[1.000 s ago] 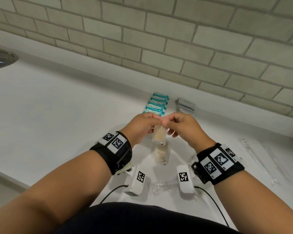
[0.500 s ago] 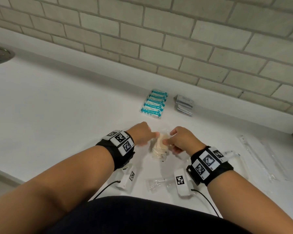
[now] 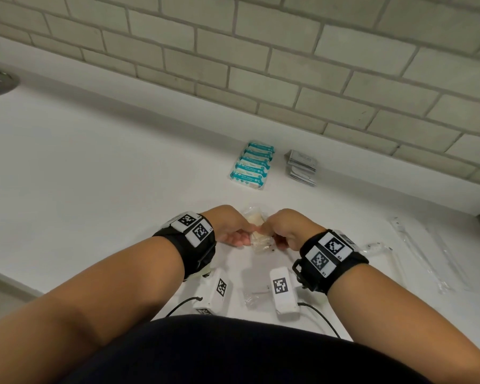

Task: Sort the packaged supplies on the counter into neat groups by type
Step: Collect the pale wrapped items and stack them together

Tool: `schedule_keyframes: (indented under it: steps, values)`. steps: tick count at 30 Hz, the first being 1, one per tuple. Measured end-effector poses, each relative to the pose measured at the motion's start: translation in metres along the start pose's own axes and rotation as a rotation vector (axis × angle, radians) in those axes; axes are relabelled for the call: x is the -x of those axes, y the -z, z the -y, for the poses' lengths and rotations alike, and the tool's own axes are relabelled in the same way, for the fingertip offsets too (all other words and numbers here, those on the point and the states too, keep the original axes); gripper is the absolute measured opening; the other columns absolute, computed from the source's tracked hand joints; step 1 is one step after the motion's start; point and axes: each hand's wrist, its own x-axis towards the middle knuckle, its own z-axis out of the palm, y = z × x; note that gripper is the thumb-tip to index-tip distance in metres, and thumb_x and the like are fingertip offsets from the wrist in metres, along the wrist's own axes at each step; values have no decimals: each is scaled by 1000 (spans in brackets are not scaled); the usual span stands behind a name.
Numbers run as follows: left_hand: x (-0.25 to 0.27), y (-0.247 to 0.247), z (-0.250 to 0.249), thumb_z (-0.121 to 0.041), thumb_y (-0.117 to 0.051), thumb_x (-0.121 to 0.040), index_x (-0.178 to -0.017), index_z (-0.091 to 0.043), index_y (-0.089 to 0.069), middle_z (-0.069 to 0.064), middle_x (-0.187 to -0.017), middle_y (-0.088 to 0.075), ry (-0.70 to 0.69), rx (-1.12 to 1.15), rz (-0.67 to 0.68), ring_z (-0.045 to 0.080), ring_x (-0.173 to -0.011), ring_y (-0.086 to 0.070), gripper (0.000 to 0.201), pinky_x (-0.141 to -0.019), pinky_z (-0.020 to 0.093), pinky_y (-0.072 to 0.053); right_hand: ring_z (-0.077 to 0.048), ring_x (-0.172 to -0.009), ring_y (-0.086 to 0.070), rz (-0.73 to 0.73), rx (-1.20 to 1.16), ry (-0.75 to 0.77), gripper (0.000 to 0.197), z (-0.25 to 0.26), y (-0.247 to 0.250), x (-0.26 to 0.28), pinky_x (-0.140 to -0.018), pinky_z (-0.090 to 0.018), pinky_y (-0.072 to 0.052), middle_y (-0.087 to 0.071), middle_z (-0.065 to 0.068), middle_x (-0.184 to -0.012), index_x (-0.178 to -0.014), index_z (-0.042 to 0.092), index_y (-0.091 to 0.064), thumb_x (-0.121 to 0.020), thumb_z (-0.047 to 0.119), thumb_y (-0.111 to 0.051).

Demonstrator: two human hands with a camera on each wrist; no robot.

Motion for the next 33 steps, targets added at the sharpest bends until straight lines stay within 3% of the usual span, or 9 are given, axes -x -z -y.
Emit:
schedule_keyframes:
  steps: [4,7,9,12,15,20,23,28,33]
  values:
    - [1,1,3,-12,-64,-91,-82,-6,-56,9,-78,-61,-31,78,-5,14,-68,-60,13,-75,27,-53,-31,-76,-61,15,-91,28,11,0,-2,5,-69,-36,-52,-64,-19,-87,-85,0,-63,-77,1,-71]
    - [6,0,2,-5,-66,-88,-93,-6,-57,9,-81,-64,-82,89,-8,14,-70,-61,10,-71,26,-54,-33,-85,-63,20,-6,99,21,2,-5,10,-77,-41,-54,-64,-20,-95,-97,-1,-63,-77,4,-67]
    - [3,3,1,-2,-72,-82,-119,-10,-48,12,-97,-63,-178,79,-94,17,-77,-59,45,-66,25,-50,-34,-94,-64,-37,163,193,30,5,-1,12,-83,-42,-56,-64,-19,-102,-106,0,-61,-78,7,-65]
    - [0,11,-4,1,-75,-76,-139,-14,-33,11,-133,-47,-320,111,-159,20,-107,-52,77,-85,29,-45,-27,-92,-59,-250,232,377,36,14,14,16,-71,-31,-51,-54,-10,-114,-116,9,-58,-79,10,-63]
    - [-3,11,-7,4,-72,-78,-147,-18,-24,7,-148,-34,-415,82,-121,20,-130,-40,87,-94,29,-41,-24,-93,-55,-347,367,466,40,15,19,14,-78,-31,-50,-37,-4,-117,-119,16,-56,-81,14,-66]
    - [-12,-6,-1,6,-74,-75,-148,-21,-19,5,-154,-29,-435,-41,-56,20,-138,-35,95,-106,32,-40,-27,-110,-48,-249,721,418,44,-6,3,1,-90,-39,-47,-42,-4,-116,-121,28,-52,-79,32,-65]
    - [-17,-7,0,7,-69,-78,-148,-21,-20,7,-151,-33,-442,-67,-75,20,-132,-41,89,-98,27,-43,-27,-114,-46,-274,745,344,54,-9,15,-2,-90,-36,-44,-45,-5,-122,-127,27,-47,-78,40,-65]
    - [-24,-9,-1,11,-60,-82,-148,-25,-20,6,-148,-36,-454,-63,-59,15,-115,-48,85,-82,19,-45,-29,-99,-60,-140,683,389,37,-8,24,-6,-74,-30,-45,-58,-14,-116,-120,13,-54,-87,30,-59]
    - [-29,-18,1,13,-59,-80,-149,-32,-17,3,-146,-34,-475,28,-41,19,-122,-48,92,-79,15,-47,-25,-91,-54,-80,636,421,42,-12,12,-9,-77,-32,-43,-43,-11,-121,-129,14,-41,-91,23,-56]
